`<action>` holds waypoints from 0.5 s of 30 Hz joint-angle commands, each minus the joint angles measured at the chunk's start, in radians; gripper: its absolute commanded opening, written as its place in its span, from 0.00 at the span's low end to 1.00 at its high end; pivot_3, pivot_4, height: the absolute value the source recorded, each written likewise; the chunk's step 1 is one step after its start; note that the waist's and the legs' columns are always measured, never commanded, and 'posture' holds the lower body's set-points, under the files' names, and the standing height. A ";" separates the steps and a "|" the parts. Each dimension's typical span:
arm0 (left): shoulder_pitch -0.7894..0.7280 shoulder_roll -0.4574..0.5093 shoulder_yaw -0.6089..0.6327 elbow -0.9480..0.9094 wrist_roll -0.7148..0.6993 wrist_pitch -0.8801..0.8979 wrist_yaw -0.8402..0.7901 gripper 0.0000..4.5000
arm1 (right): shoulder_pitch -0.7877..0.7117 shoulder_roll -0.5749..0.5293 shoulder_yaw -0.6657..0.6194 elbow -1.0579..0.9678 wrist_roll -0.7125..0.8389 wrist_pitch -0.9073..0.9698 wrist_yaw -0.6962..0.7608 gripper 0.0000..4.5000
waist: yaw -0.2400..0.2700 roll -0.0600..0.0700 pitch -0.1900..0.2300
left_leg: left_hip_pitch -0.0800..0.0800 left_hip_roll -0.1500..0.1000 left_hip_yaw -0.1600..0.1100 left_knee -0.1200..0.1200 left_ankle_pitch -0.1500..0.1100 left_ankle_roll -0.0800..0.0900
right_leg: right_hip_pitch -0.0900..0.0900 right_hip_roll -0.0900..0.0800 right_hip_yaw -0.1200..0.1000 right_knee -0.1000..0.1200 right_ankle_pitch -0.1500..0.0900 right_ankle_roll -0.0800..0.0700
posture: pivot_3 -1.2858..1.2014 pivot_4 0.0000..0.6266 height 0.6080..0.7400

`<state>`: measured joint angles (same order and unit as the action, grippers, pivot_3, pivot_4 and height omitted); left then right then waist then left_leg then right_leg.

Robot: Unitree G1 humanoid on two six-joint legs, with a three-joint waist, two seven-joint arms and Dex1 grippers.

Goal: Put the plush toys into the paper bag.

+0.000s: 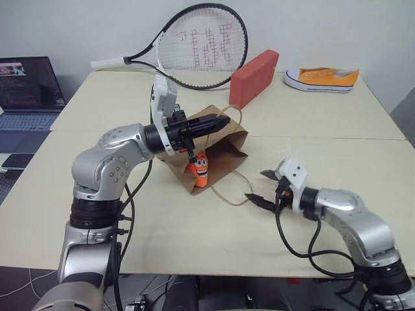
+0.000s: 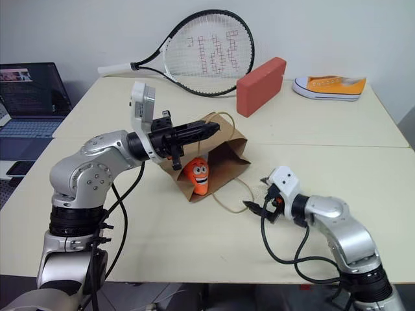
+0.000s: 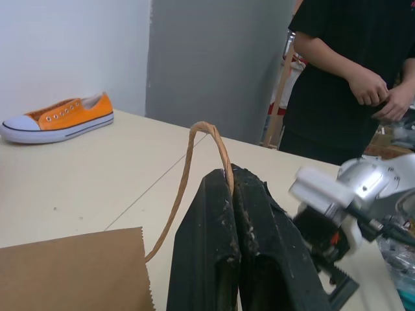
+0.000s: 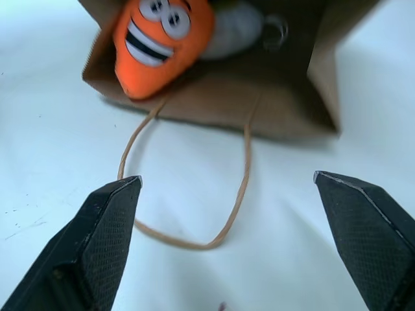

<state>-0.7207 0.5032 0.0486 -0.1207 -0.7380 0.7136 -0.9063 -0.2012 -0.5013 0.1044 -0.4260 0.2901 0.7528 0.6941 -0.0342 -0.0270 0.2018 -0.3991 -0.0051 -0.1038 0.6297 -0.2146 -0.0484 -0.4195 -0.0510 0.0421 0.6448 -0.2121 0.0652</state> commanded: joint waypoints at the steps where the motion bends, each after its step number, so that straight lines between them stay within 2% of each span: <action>1: -0.027 0.005 0.026 -0.007 -0.006 -0.018 -0.006 0.00 | 0.023 0.055 -0.020 0.037 0.022 -0.006 -0.053 0.99 | 0.000 0.000 0.000 | 0.000 0.000 0.000 0.000 0.000 0.000 | 0.000 0.000 0.000 0.000 0.000 0.000 | 0.52 0.24 1.00; 7: -0.030 0.008 0.025 -0.002 -0.002 -0.023 -0.008 0.00 | 0.036 0.122 -0.011 0.095 0.051 -0.002 -0.066 0.99 | 0.000 0.000 0.000 | 0.001 0.000 0.000 0.000 0.000 0.000 | 0.000 0.000 0.000 0.000 0.000 0.000 | 0.52 0.24 1.00; 8: -0.030 0.009 0.025 -0.001 -0.001 -0.024 -0.008 0.00 | 0.031 0.132 -0.012 0.100 0.060 0.008 -0.067 0.95 | -0.001 0.000 0.000 | 0.001 0.000 0.000 0.000 0.000 0.000 | 0.000 0.000 0.000 0.000 0.000 0.000 | 0.52 0.24 1.00; 10: -0.030 0.011 0.026 0.001 0.001 -0.026 -0.009 0.00 | 0.015 0.152 -0.014 0.121 0.068 0.016 -0.073 0.86 | -0.002 0.000 0.000 | 0.001 0.000 0.000 0.000 0.000 0.000 | 0.000 0.000 0.000 0.000 0.000 0.000 | 0.52 0.24 1.00; 14: -0.029 0.011 0.026 0.004 0.004 -0.029 -0.009 0.00 | -0.023 0.169 0.003 0.161 0.059 0.001 -0.076 0.56 | -0.003 0.000 0.000 | 0.001 0.001 0.000 0.000 0.000 0.000 | 0.000 0.001 0.000 0.000 0.000 0.000 | 0.52 0.24 1.00; 15: -0.029 0.010 0.026 0.004 0.005 -0.029 -0.009 0.00 | -0.029 0.172 0.004 0.168 0.058 -0.002 -0.079 0.46 | -0.002 0.000 0.000 | 0.001 0.001 0.000 0.000 0.000 0.000 | 0.000 0.001 0.000 0.000 0.000 0.000 | 0.52 0.24 1.00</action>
<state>-0.7266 0.5065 0.0486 -0.1059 -0.7294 0.7081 -0.9085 -0.2184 -0.3381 0.1010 -0.2558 0.3350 0.7597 0.6144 -0.0362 -0.0271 0.2017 -0.3983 -0.0046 -0.1039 0.6298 -0.2145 -0.0484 -0.4193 -0.0505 0.0422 0.6452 -0.2121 0.0653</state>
